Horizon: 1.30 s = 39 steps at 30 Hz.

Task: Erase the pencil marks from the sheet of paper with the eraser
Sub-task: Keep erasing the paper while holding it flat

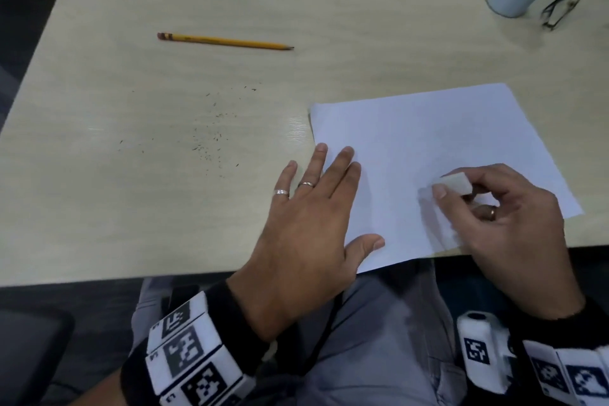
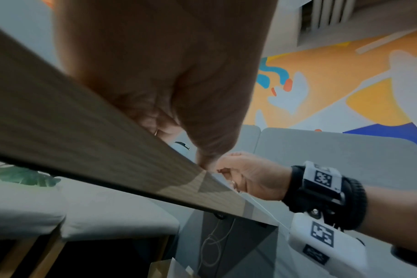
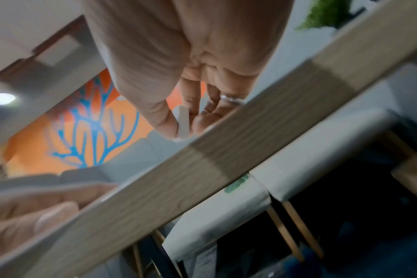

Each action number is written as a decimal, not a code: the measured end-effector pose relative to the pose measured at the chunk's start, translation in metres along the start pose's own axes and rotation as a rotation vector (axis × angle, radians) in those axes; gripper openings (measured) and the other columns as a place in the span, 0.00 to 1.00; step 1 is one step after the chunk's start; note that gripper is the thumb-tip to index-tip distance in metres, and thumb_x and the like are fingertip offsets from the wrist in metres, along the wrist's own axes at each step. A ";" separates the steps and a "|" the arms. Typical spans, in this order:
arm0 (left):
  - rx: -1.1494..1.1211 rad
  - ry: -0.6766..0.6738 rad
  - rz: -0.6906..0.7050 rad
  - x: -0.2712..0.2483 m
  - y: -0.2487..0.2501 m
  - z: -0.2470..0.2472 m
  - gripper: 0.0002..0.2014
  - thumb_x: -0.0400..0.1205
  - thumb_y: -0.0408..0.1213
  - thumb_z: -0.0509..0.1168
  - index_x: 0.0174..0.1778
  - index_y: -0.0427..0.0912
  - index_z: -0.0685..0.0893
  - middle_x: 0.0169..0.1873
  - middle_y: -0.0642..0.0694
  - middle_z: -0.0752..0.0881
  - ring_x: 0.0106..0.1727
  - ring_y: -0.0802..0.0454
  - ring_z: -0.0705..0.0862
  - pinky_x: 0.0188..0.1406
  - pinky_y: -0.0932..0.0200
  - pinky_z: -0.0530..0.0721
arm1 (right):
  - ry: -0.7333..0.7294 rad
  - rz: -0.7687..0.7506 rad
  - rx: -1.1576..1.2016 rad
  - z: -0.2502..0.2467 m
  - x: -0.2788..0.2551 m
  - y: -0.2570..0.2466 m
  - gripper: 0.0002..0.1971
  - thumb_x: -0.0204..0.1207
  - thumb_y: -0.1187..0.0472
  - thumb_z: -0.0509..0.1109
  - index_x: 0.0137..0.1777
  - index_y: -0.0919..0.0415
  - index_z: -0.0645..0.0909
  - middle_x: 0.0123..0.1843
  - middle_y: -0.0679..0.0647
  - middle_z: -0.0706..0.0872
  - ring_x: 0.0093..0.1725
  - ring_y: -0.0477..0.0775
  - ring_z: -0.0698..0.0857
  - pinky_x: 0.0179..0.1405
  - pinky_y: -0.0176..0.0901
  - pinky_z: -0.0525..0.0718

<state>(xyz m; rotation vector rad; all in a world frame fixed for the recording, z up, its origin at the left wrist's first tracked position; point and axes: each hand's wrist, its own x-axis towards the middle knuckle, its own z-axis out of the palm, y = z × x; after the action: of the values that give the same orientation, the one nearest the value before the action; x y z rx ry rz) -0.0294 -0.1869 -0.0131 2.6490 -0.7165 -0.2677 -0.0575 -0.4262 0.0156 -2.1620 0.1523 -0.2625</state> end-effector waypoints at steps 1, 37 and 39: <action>-0.023 -0.013 0.010 0.002 0.000 -0.001 0.43 0.87 0.68 0.52 0.94 0.48 0.53 0.94 0.56 0.43 0.93 0.53 0.34 0.91 0.41 0.35 | -0.014 -0.024 -0.019 0.004 -0.007 -0.005 0.03 0.80 0.62 0.81 0.48 0.53 0.92 0.46 0.51 0.90 0.36 0.52 0.83 0.31 0.44 0.81; -0.037 -0.083 -0.003 0.007 0.005 -0.012 0.45 0.85 0.73 0.44 0.94 0.54 0.41 0.91 0.62 0.31 0.89 0.58 0.25 0.88 0.45 0.25 | -0.066 -0.206 -0.249 0.030 -0.006 -0.008 0.06 0.81 0.67 0.80 0.43 0.57 0.90 0.36 0.48 0.79 0.37 0.50 0.80 0.39 0.38 0.76; -0.040 -0.080 -0.005 0.007 0.003 -0.008 0.48 0.80 0.74 0.40 0.94 0.53 0.44 0.91 0.62 0.34 0.89 0.59 0.26 0.88 0.45 0.25 | -0.108 -0.260 -0.267 0.044 -0.016 -0.013 0.05 0.80 0.67 0.79 0.44 0.58 0.90 0.36 0.49 0.80 0.38 0.50 0.81 0.40 0.41 0.78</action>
<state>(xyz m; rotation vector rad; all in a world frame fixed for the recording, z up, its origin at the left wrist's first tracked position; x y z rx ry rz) -0.0223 -0.1901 -0.0051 2.6154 -0.7218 -0.3875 -0.0618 -0.3809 -0.0003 -2.4564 -0.1660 -0.2853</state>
